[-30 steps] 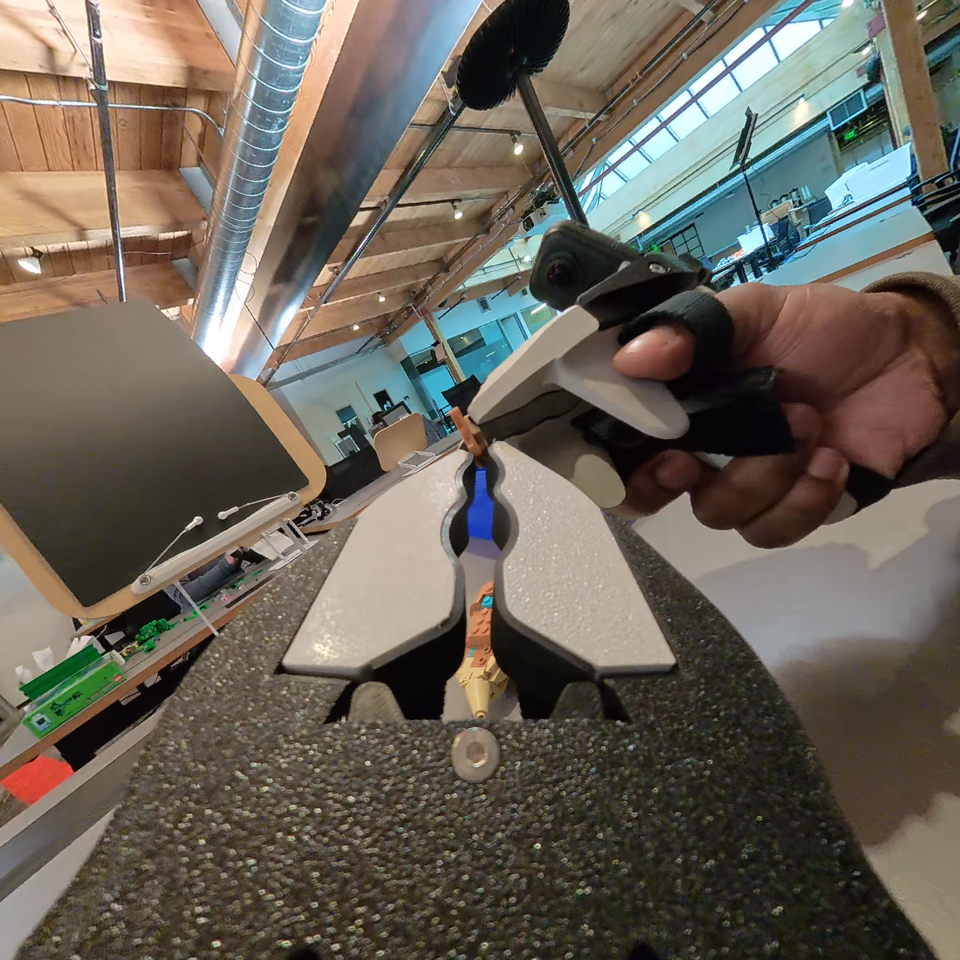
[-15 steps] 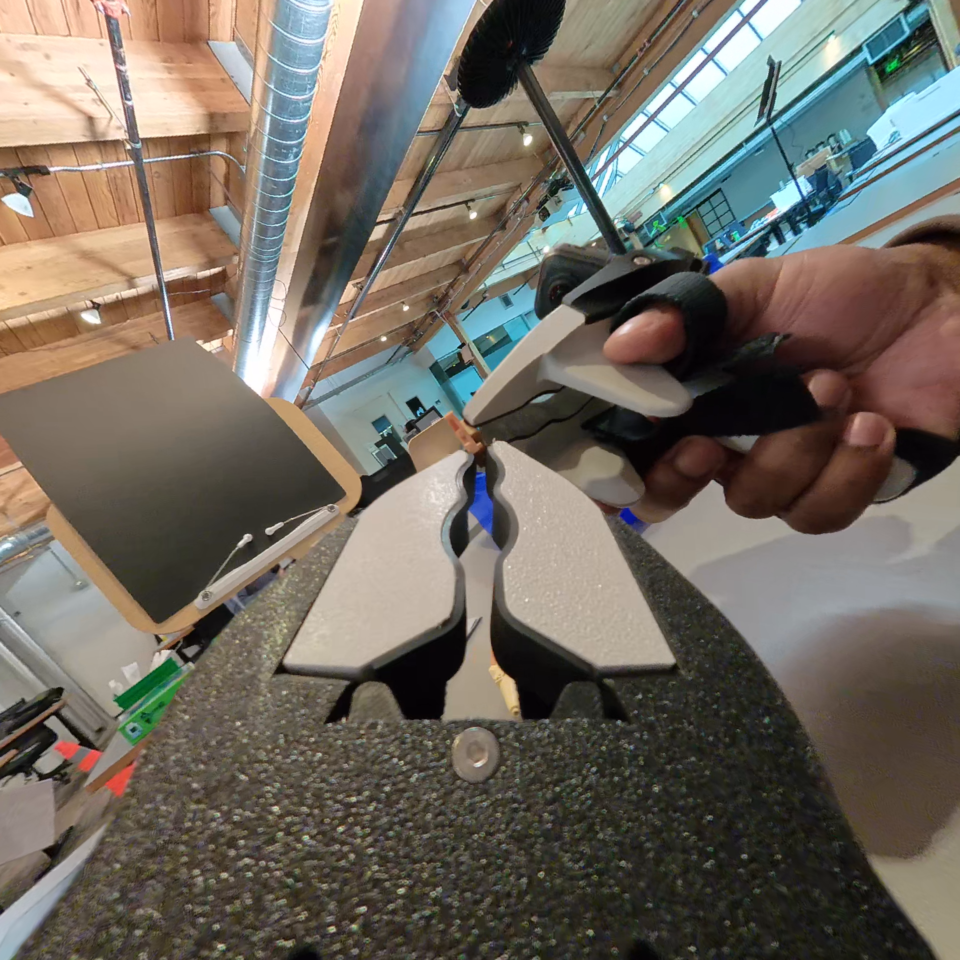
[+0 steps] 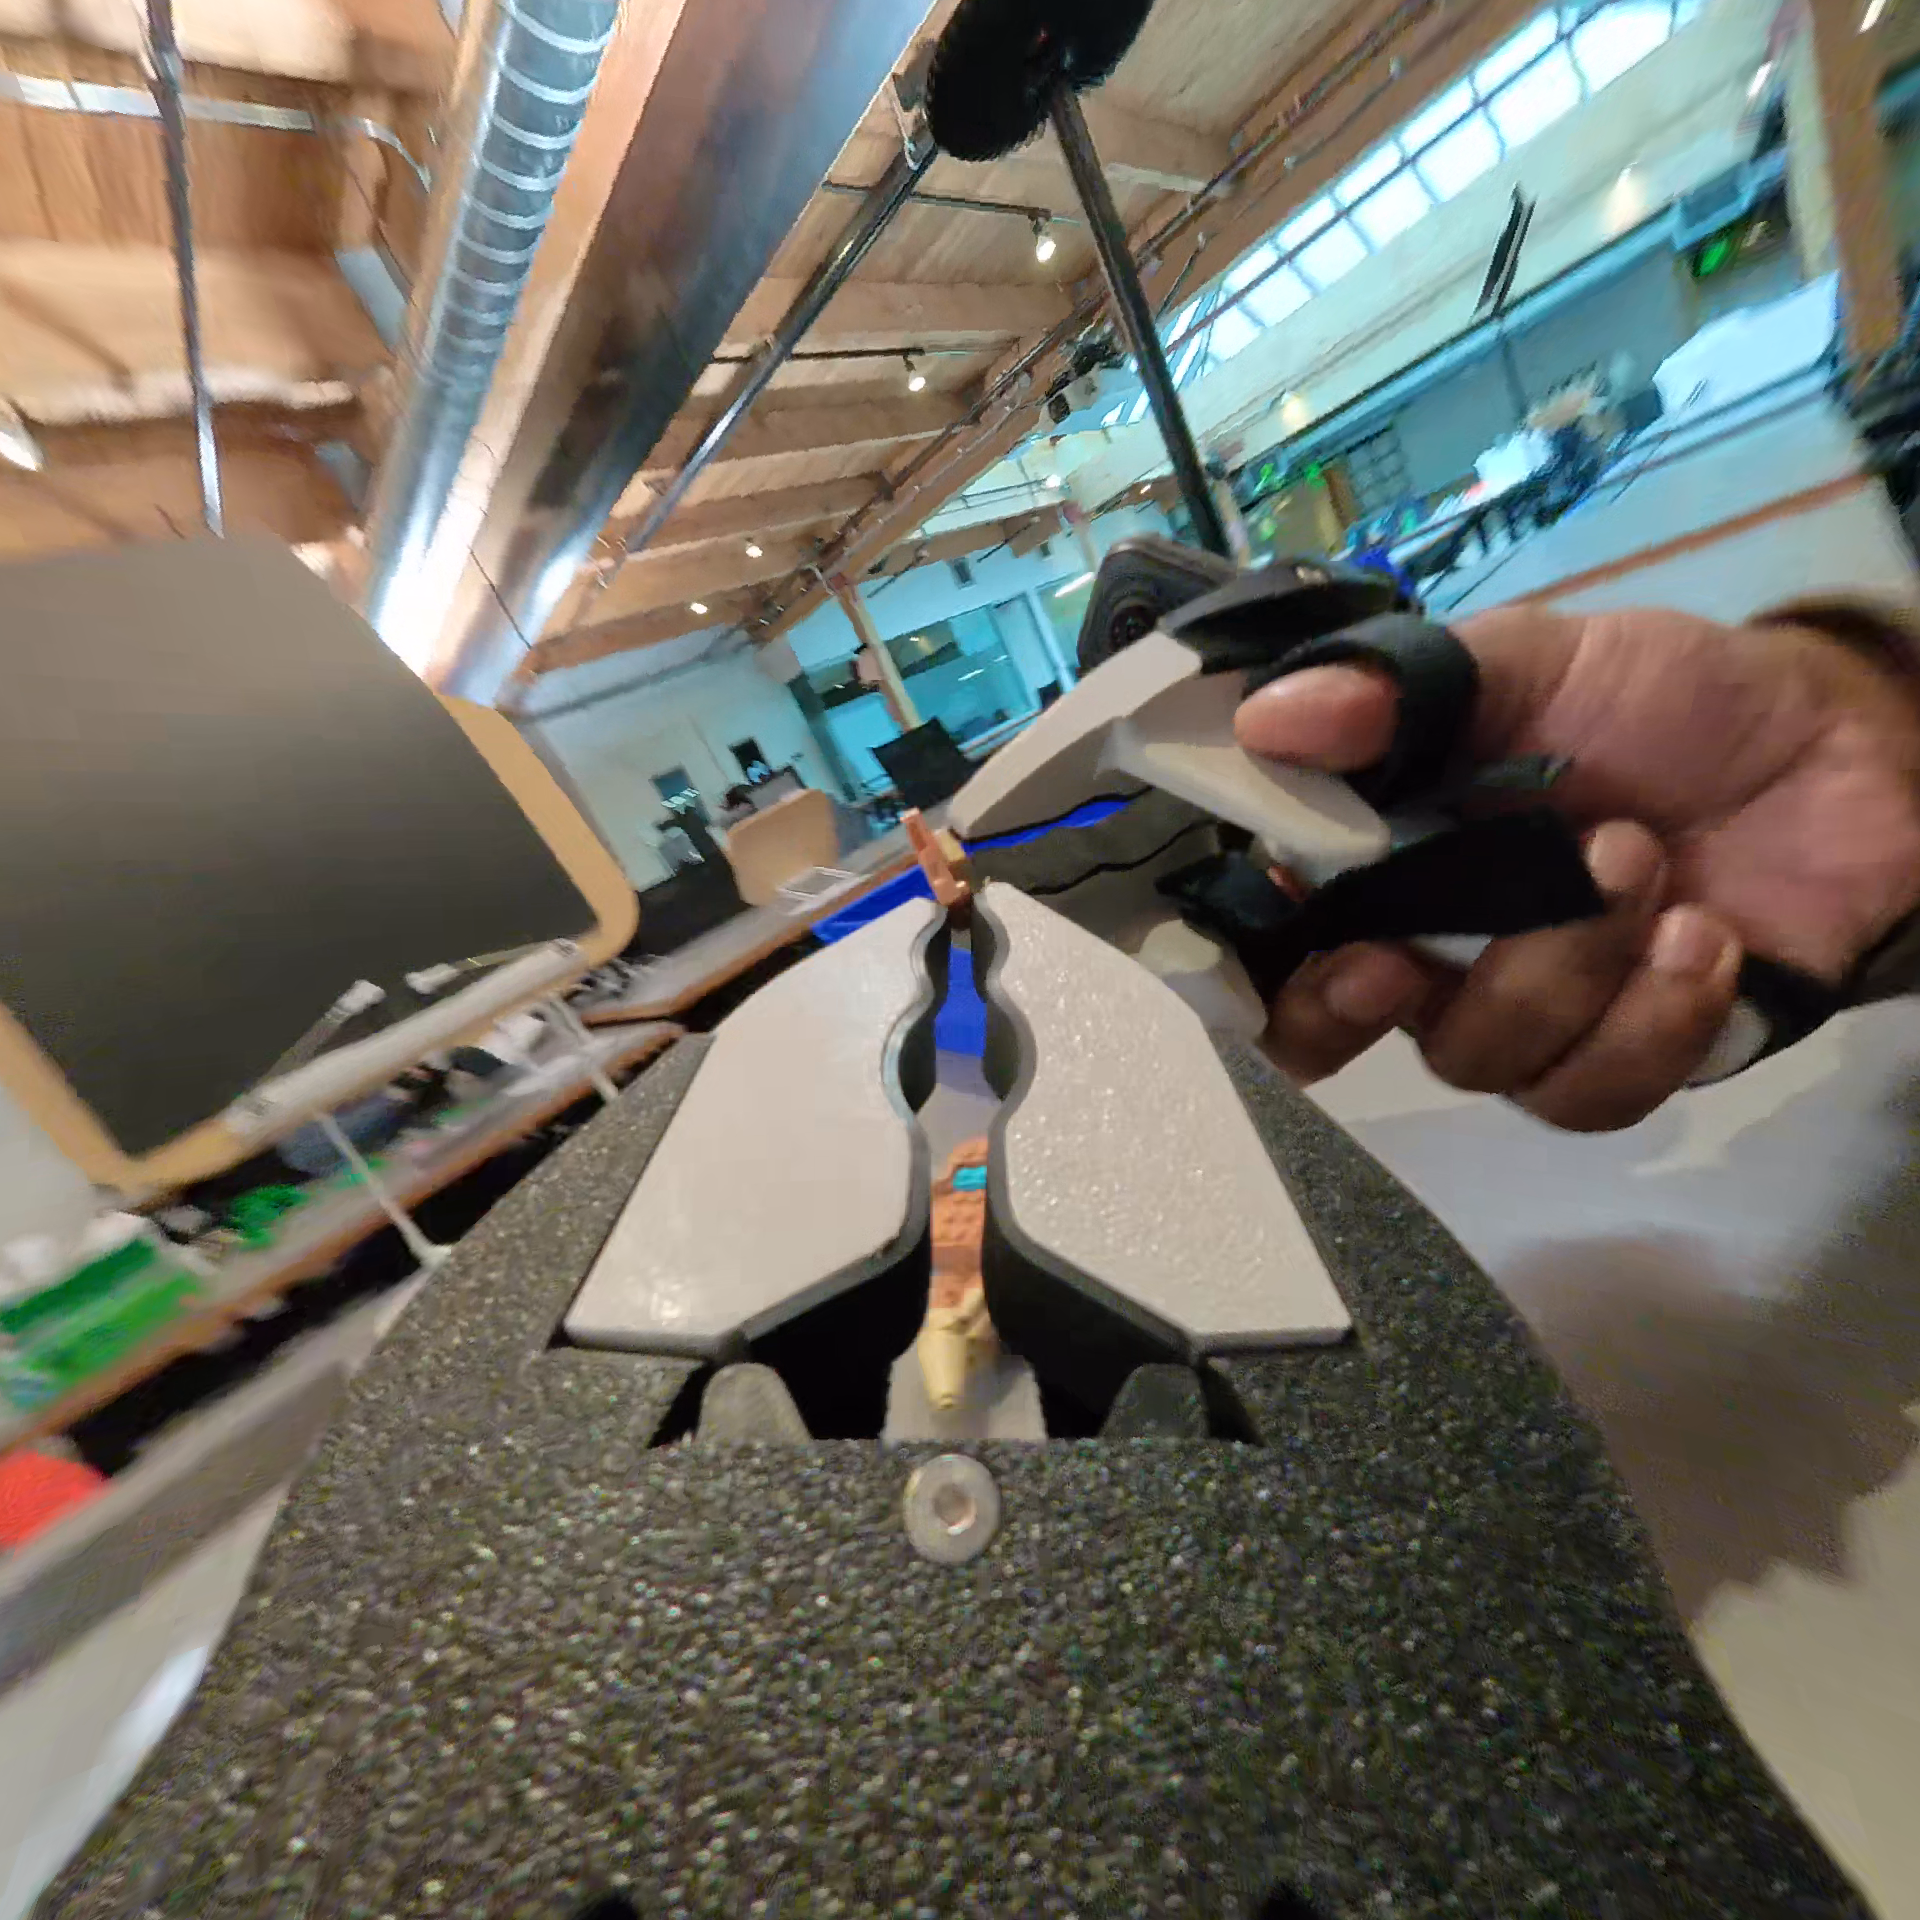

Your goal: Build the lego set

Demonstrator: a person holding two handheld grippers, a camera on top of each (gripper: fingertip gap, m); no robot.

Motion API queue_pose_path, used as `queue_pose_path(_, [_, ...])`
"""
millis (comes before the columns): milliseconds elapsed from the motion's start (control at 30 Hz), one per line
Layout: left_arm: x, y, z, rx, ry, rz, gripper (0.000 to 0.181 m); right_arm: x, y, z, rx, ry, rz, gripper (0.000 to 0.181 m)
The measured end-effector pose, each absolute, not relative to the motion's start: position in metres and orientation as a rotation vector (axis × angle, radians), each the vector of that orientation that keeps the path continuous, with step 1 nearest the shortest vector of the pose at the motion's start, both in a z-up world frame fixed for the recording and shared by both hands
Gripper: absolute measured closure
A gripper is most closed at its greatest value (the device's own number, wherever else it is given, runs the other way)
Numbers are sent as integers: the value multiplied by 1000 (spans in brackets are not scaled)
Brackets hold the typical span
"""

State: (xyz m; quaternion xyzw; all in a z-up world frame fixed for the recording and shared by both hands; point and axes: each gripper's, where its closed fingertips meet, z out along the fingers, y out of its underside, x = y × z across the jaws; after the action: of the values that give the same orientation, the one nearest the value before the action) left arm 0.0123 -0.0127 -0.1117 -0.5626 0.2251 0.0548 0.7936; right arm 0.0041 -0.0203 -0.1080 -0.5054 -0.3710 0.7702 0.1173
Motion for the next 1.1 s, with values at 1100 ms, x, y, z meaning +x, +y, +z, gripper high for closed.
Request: queue_pose_path(1100, [7,-18,-131,-1238,-2,-1331,178,4,-18,-123,-1065,-1478,1590,178])
